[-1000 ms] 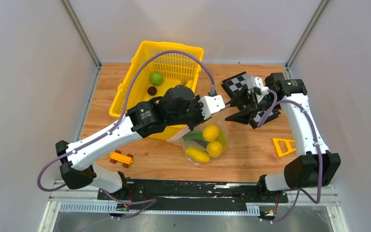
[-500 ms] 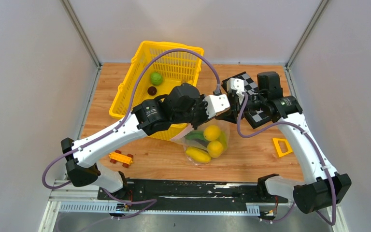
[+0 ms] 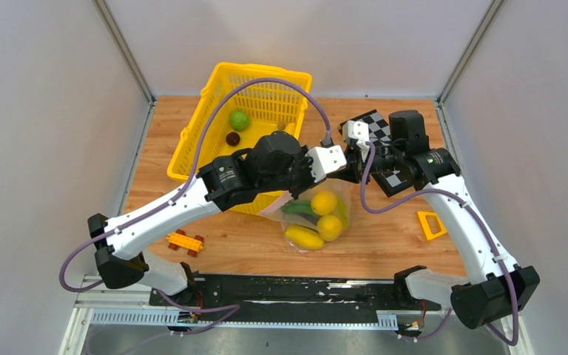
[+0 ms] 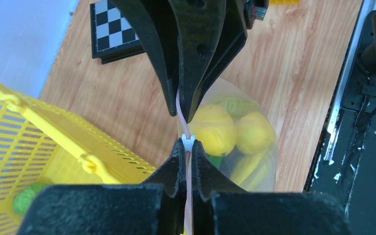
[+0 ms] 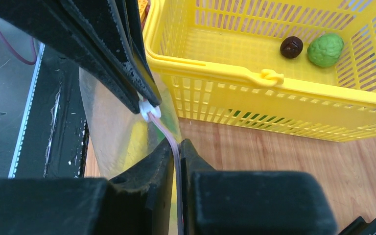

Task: Place the food in the zip-top bag and seal the zipper
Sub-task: Zip the zipper food storage bag at the center of the board.

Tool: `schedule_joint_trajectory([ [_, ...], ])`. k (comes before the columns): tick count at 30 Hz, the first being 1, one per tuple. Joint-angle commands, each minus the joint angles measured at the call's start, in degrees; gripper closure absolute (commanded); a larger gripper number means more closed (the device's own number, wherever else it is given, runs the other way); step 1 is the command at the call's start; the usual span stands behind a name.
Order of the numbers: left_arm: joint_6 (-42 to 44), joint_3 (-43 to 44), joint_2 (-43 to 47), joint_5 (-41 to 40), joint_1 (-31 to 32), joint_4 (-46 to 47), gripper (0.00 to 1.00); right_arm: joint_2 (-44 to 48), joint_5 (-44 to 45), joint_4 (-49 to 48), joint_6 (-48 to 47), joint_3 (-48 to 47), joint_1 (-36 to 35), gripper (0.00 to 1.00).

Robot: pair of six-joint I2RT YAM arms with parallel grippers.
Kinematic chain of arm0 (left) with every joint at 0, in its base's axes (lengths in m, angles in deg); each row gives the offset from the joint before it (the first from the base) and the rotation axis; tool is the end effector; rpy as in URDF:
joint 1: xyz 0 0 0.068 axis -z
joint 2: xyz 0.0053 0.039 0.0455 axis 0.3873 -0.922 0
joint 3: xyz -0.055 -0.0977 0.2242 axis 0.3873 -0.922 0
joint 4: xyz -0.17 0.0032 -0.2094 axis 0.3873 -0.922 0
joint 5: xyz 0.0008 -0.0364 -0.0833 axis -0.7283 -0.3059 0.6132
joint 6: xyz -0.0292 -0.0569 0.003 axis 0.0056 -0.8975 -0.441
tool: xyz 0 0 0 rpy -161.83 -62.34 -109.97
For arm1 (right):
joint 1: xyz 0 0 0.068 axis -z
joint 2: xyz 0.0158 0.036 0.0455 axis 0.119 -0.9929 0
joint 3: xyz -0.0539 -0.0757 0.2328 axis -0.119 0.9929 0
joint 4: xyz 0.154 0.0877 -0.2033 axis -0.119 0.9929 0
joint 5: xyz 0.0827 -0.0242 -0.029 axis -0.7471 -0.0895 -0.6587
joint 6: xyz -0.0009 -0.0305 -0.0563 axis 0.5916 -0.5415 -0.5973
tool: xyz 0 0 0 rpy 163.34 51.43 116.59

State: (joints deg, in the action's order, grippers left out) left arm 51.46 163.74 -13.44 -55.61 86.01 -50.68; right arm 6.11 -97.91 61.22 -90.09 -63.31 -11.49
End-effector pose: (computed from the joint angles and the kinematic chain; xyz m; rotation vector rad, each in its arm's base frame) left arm 0.1500 -0.2981 0.3986 1.3166 1.6453 -0.5344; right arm 0.2290 0.1213 0.3557 -1.4311 1.4122 0.9202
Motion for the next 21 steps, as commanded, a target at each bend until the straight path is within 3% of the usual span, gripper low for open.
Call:
schedule_joint_trajectory([
  [1,-2.2,-3.6,4.8,-1.1,0.2,0.4,1.00,3.0,2.4,-5.3,1.9,0.7,0.0,0.94],
  [3,-2.9,-6.0,6.4,-3.0,0.2,0.6,1.00,3.9,3.8,-7.2,3.0,1.8,0.0,1.00],
  [21,-8.6,-16.0,17.2,-7.4,0.2,-2.1,1.00,7.3,9.6,-14.4,8.1,4.6,0.0,1.00],
])
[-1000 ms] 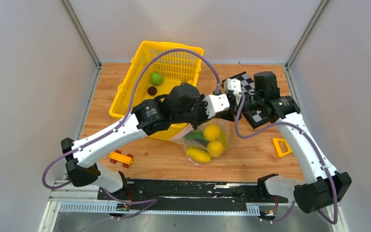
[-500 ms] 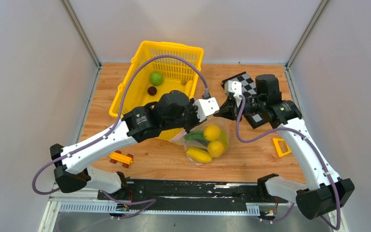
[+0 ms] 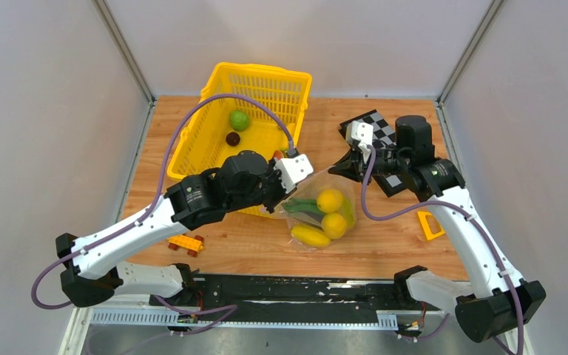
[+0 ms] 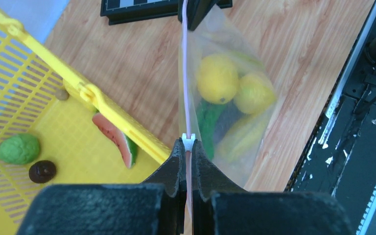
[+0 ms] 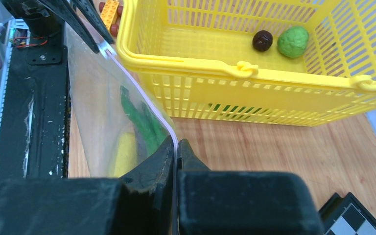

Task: Place the food in the zip-top bag and seal the zipper
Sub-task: Zip the zipper food storage bag at the center of the board.

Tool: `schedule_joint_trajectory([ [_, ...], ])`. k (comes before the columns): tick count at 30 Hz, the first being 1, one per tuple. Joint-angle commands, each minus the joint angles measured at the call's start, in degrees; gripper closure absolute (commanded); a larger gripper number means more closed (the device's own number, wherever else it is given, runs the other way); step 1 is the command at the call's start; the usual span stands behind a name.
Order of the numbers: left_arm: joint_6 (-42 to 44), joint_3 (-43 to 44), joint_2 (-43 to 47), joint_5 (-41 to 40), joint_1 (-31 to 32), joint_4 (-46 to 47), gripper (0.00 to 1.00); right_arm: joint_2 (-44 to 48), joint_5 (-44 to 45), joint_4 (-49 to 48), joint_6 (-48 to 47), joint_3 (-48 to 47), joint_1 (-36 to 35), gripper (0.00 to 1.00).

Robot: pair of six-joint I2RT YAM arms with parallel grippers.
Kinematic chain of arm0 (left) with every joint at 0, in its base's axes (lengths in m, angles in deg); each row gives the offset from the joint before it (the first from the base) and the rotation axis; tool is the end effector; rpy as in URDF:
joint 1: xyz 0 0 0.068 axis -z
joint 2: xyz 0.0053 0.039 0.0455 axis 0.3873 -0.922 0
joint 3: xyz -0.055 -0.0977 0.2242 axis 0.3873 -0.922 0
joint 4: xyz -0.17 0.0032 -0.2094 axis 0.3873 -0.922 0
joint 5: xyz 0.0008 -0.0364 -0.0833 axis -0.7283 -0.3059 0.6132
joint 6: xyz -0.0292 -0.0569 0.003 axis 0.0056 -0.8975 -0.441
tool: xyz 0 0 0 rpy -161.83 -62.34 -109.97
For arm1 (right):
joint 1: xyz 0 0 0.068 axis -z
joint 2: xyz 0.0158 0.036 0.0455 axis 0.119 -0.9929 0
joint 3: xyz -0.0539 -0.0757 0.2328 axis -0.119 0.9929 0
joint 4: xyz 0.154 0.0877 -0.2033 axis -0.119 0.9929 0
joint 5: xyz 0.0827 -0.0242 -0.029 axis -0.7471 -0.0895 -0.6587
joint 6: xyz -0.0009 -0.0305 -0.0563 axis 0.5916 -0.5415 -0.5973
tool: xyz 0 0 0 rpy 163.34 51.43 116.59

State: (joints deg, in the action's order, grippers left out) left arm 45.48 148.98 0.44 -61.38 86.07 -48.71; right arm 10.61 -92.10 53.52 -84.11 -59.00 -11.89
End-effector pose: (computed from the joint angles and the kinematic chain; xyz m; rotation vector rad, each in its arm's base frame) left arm 0.1300 -0.2480 0.3820 1.1616 1.7257 -0.5058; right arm 0.2234 0.1184 0.3576 -1.3550 1.4354 0.8100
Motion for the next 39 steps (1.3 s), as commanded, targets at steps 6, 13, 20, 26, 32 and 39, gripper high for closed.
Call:
schedule_joint_trajectory([
  [6,-4.8,-3.9,5.4,-3.7,0.1,-5.5,1.00,4.1,9.6,-10.1,4.5,1.6,0.4,1.00],
  [13,-5.9,-5.9,7.3,-6.4,0.1,-8.4,1.00,5.8,16.1,-13.9,6.7,3.1,0.4,1.00],
  [20,-5.7,-5.7,6.4,-9.9,0.1,-10.0,1.00,7.5,20.8,-17.0,8.2,4.6,0.5,1.00],
  [26,-6.3,-5.7,5.6,-10.8,0.1,-8.1,0.95,8.6,21.5,-18.1,8.7,5.0,0.8,1.00],
  [32,-7.6,-7.1,7.8,-11.2,0.1,0.5,0.24,8.6,25.9,-22.6,11.0,5.6,0.8,1.00],
  [39,-9.9,-8.5,10.5,-16.6,0.1,5.9,0.00,4.2,32.0,-28.8,12.4,1.3,3.2,1.00],
])
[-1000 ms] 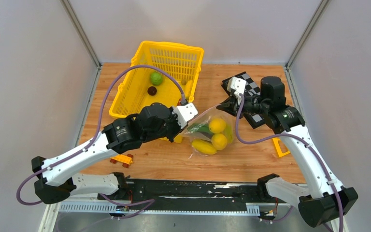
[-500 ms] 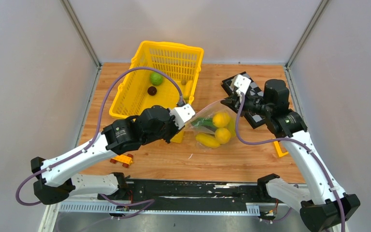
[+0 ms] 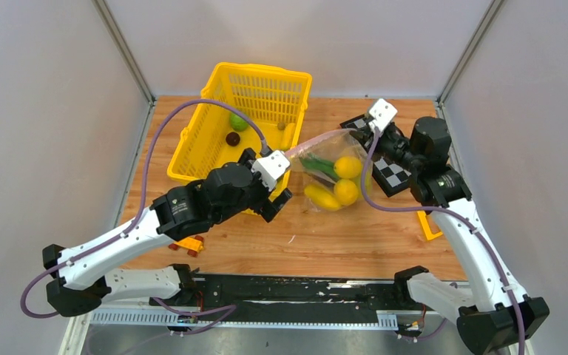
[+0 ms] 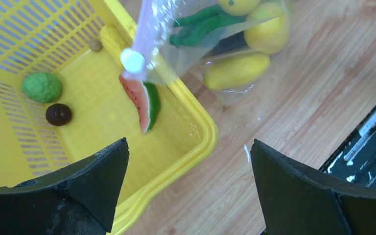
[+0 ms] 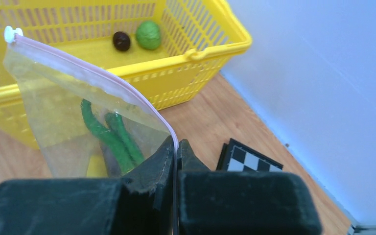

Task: Place the food in the zip-top bag and seal the zipper
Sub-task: Zip the zipper food storage bag at the center of the board, then place the zipper food storage bag at the center of the board.

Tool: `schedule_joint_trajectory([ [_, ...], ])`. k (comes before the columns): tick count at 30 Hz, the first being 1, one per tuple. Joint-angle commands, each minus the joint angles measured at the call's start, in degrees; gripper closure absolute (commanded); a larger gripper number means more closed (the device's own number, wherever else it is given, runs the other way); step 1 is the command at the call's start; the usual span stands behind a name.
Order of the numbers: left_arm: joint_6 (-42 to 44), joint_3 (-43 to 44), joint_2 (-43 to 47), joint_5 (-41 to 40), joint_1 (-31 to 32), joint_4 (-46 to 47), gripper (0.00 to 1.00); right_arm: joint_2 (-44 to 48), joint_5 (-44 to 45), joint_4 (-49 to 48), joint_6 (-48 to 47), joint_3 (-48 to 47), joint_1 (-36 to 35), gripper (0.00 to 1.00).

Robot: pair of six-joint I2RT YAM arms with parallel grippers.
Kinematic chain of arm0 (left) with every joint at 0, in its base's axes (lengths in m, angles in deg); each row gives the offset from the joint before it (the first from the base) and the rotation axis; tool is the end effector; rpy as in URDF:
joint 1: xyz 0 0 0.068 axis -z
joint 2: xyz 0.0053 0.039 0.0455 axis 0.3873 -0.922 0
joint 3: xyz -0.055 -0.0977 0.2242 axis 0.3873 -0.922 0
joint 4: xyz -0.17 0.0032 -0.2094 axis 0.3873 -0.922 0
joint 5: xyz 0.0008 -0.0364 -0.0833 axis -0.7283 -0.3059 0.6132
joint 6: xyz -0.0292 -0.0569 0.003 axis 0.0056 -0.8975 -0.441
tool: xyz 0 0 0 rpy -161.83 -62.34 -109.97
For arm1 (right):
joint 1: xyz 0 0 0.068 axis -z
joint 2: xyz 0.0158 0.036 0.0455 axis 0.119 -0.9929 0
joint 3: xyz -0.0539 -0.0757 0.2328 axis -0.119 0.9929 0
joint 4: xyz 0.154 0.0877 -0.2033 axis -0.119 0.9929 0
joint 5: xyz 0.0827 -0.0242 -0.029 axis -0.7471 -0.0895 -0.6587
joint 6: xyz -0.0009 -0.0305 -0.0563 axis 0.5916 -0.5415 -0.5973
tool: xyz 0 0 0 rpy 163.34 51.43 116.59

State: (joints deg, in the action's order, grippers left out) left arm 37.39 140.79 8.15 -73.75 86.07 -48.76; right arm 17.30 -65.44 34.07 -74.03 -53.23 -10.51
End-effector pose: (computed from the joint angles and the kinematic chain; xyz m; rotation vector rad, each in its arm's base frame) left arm 0.1255 -0.2158 0.3658 0.9033 1.8399 -0.3800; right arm 0.2339 0.0974 0.3783 -0.9702 1.4824 0.3216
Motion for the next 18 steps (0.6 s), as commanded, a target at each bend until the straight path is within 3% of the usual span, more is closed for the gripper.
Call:
schedule_joint_trajectory([
  [1,-2.1,-0.4,3.3,-5.1,0.1,6.4,0.00,-3.8,6.5,-10.0,2.8,-5.9,2.2,1.00],
  [6,-3.7,-1.9,5.0,-8.3,0.1,7.5,0.00,-8.2,10.2,-8.3,2.5,-9.6,2.6,1.00],
  [10,-4.2,-3.8,6.5,-10.1,0.0,8.4,0.00,-4.1,5.2,-9.1,2.9,-1.2,2.6,0.96],
  [13,-4.3,-5.0,7.2,-11.0,0.0,9.7,0.00,-0.3,-2.4,-6.7,2.1,4.8,2.5,0.84],
  [18,-3.9,-5.1,6.3,-12.5,-0.2,10.8,0.00,0.7,-20.9,12.5,-7.0,-1.1,1.3,0.84],
])
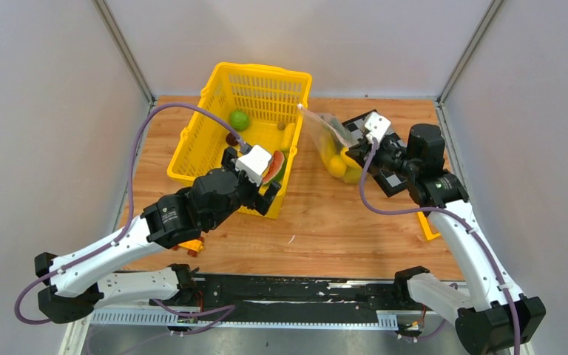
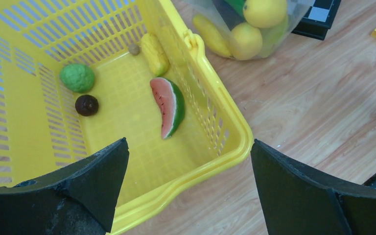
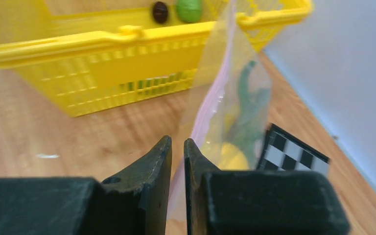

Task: Place the food in the zip-top bag and seal the zipper
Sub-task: Place the zipper food storage bag at the center of the board.

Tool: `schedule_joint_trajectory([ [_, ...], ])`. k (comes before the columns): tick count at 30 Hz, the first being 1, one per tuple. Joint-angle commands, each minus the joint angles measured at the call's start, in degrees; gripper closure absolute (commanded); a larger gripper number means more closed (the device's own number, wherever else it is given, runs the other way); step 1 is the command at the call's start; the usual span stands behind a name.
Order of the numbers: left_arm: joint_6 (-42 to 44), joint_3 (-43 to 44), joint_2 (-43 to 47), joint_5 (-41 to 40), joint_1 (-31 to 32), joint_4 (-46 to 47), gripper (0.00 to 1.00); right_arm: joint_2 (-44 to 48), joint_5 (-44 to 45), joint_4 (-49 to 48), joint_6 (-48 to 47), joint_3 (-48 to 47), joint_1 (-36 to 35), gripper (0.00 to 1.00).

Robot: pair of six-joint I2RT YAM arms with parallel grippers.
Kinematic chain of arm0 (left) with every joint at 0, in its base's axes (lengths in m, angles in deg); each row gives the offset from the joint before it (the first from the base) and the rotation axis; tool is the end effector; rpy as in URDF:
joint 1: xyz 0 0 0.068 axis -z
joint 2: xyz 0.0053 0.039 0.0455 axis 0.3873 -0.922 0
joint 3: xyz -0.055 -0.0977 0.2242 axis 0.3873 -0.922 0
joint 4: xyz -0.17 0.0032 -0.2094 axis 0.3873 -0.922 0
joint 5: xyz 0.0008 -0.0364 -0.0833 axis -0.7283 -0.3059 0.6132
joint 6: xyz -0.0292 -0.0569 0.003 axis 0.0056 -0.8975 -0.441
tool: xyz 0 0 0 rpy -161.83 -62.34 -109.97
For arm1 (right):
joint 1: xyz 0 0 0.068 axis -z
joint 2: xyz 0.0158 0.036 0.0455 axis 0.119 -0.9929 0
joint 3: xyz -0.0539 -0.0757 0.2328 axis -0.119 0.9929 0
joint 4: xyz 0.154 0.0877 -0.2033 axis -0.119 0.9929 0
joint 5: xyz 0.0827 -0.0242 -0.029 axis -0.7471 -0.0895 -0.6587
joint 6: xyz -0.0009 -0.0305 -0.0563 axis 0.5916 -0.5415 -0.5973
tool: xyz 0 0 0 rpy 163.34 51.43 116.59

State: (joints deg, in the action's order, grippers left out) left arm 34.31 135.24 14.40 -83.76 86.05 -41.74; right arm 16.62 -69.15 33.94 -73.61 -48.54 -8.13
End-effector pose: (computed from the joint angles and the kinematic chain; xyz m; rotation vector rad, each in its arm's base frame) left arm 0.1238 -0.1944 0.3706 0.6519 1.7748 -0.3331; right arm 0.2419 0.0916 0.3464 -0.9847 1.5636 0.3845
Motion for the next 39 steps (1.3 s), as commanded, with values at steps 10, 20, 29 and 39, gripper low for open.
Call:
schedule_joint_trajectory([
  [10,-1.1,-0.4,1.1,-2.7,-0.2,3.8,0.00,3.6,-30.3,24.5,-13.9,-12.3,-1.4,0.89],
  [20,-2.6,-0.8,1.9,-5.1,-0.2,3.9,0.00,-9.1,18.8,1.6,21.8,-19.2,3.8,0.55],
  [29,-7.6,0.4,1.5,4.3,-0.2,6.0,0.00,-36.0,18.6,4.5,29.6,-33.9,7.2,0.54],
  [39,-9.7,4.1,-8.4,28.9,-0.1,8.9,0.00,-41.3,-4.3,2.4,23.1,-29.6,6.0,0.46],
])
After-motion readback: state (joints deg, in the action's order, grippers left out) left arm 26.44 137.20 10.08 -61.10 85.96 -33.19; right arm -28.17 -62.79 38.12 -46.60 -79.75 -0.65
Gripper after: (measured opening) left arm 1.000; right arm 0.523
